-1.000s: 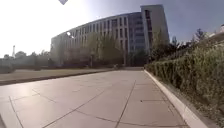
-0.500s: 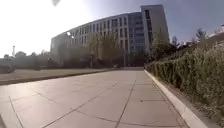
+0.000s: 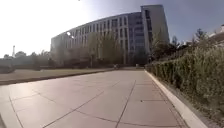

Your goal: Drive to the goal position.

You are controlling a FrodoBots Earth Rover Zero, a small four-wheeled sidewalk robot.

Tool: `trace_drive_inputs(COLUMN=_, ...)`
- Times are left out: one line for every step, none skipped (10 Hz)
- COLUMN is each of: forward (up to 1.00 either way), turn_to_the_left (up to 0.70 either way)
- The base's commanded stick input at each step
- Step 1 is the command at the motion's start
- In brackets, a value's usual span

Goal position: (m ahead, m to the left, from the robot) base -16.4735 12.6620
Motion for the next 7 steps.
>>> trace_drive_inputs(forward=0.04, turn_to_the_left=0.0)
trace_drive_inputs(forward=0.04, turn_to_the_left=0.0)
trace_drive_inputs(forward=0.04, turn_to_the_left=0.0)
trace_drive_inputs(forward=0.04, turn_to_the_left=0.0)
trace_drive_inputs(forward=0.04, turn_to_the_left=0.0)
trace_drive_inputs(forward=0.04, turn_to_the_left=0.0)
trace_drive_inputs(forward=0.04, turn_to_the_left=0.0)
